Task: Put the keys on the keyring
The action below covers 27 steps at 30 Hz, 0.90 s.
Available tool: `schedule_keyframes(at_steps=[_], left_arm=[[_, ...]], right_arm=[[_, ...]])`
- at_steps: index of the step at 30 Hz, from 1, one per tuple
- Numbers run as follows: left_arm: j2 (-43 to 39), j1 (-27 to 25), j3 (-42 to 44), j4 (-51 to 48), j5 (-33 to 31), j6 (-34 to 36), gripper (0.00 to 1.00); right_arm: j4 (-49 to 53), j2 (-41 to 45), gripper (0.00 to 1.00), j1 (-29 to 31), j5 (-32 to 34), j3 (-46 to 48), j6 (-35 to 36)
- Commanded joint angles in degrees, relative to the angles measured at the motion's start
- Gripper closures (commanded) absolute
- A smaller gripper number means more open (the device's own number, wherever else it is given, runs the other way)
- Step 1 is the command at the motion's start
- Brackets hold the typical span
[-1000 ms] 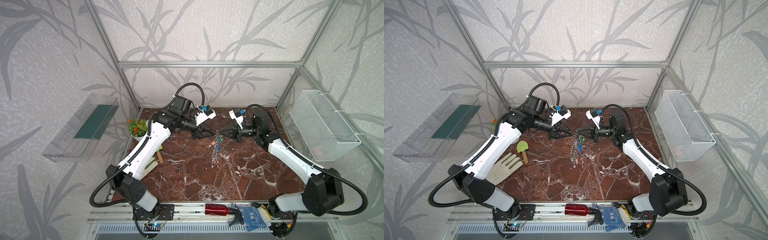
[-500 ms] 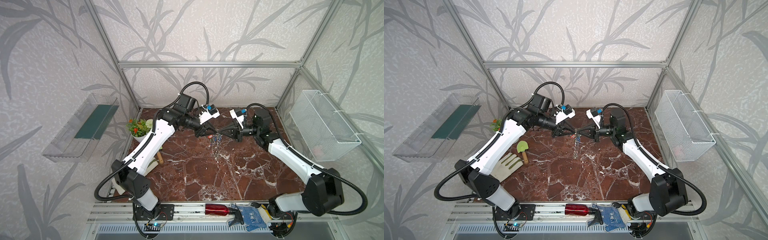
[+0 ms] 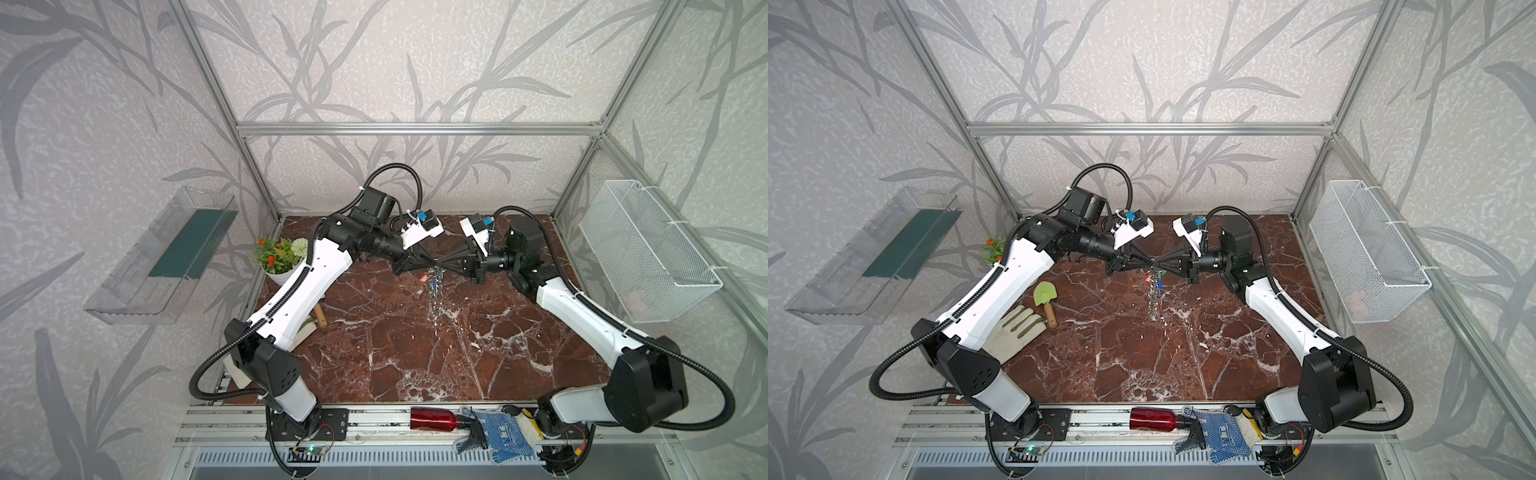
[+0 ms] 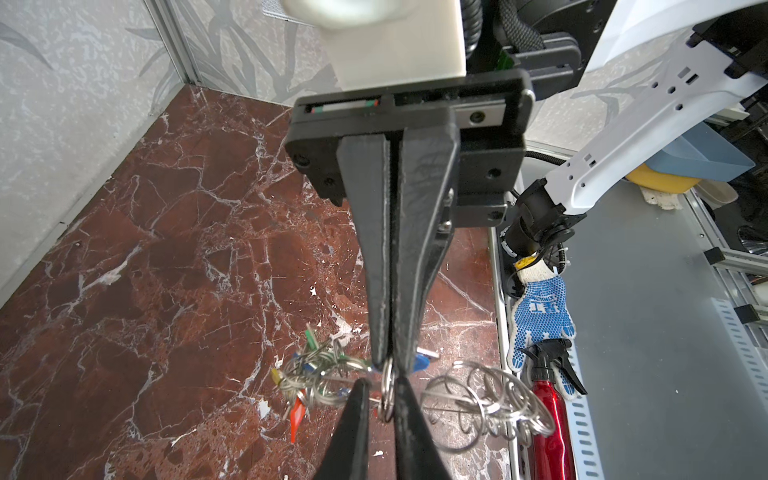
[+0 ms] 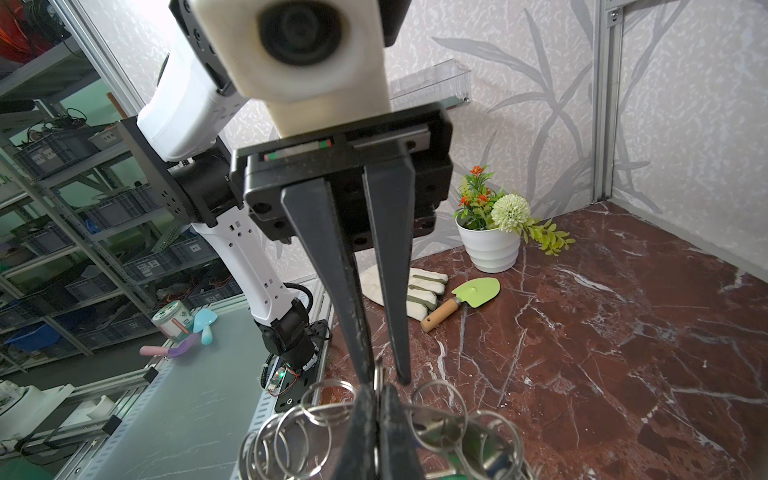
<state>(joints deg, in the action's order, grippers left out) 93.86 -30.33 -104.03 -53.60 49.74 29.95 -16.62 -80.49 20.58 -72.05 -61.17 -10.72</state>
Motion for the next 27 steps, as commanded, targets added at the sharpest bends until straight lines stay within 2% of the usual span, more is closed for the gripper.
schedule_keyframes(at_steps=[1,5,8,12,13,16,19,23,27], left_arm=[[0.61,-0.33,-1.95,-0.98,1.15,1.50,0.86],[0.93,-0.51,-2.22,-1.49,1.02,1.51,0.89],[1.20,-0.67,-2.60,-1.77,1.00,1.52,1.00],[1.17,-0.90,-1.79,1.18,-1.96,-1.20,1.00],[0.57,-0.95,-0.75,2.80,-2.88,-1.30,1.00],[-2.64,-0.92,4.29,11.24,-5.90,-3.23,1.00],[-6.60,-0.61,10.56,21.98,-5.43,-6.64,1.00],[-13.07,-0.52,21.81,39.16,-5.01,-12.32,1.00],[-17.92,-0.68,31.51,54.86,-4.73,-20.42,1.00]], right_arm=[[-3.59,0.33,1.00,0.25,-1.69,-0.17,-0.61],[-3.52,0.33,1.00,0.25,-1.78,-0.18,-0.63],[-3.29,0.25,1.00,0.25,-1.86,-0.18,-0.65],[-3.28,0.25,0.99,0.10,-0.88,-0.16,-0.80],[-3.25,0.31,0.96,0.00,-0.57,-0.22,-0.93],[-4.03,0.66,0.76,-0.69,0.71,-0.36,-2.92],[-7.35,2.09,0.63,-2.35,2.36,0.67,-7.21],[-12.46,3.73,0.56,-4.74,6.21,2.89,-14.00],[-10.85,4.87,0.56,-4.91,8.56,3.48,-15.12]])
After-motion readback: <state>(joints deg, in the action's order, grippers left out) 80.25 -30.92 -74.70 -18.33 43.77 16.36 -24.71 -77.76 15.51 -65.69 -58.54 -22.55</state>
